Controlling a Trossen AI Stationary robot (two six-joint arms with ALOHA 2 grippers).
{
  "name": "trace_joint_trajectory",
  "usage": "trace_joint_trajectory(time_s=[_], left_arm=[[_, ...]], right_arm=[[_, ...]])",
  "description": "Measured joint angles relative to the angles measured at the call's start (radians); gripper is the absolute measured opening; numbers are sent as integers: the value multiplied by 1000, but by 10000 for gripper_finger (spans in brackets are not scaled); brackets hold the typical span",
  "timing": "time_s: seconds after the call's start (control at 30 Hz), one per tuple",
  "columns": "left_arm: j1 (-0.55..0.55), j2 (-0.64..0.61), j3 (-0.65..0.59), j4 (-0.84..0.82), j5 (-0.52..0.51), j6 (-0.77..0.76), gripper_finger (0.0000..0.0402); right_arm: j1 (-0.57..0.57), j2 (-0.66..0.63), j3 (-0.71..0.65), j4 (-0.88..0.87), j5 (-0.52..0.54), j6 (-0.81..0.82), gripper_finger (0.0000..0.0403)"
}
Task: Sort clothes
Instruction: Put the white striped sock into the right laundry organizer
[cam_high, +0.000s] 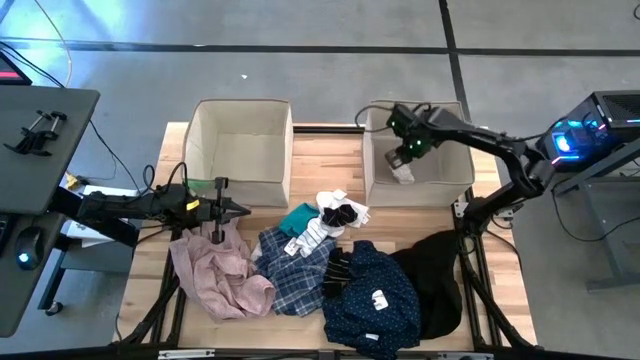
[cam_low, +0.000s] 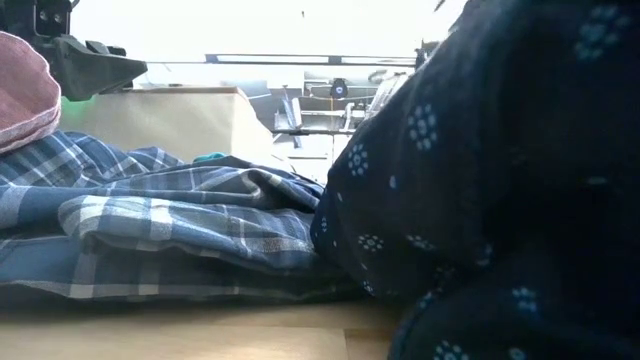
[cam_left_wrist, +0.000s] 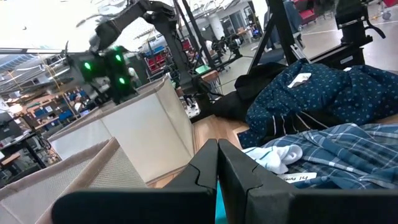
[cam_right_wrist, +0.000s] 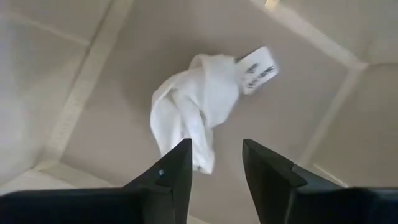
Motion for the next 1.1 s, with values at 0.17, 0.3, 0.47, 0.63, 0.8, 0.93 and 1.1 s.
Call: trace_joint_trajectory(time_s=[0.17, 0.3, 0.47, 0.63, 0.8, 0.93, 1.1], left_arm=[[0, 0, 0, 0, 0, 0, 0], [0, 0, 0, 0, 0, 0, 0], [0, 0, 0, 0, 0, 0, 0], [0, 0, 0, 0, 0, 0, 0], [0, 0, 0, 0, 0, 0, 0], [0, 0, 0, 0, 0, 0, 0], [0, 0, 0, 0, 0, 0, 0]], right_arm=[[18, 0, 179, -164, -9, 46, 132], [95, -8, 303, -201, -78, 128, 133], [293, -11, 400, -62, -114, 120, 133], [496, -2, 402, 185, -200, -71, 133], [617, 67, 402, 366, -234, -152, 133], [646, 177, 401, 414, -316, -226, 133], [653, 336, 399, 430, -364, -419, 133]])
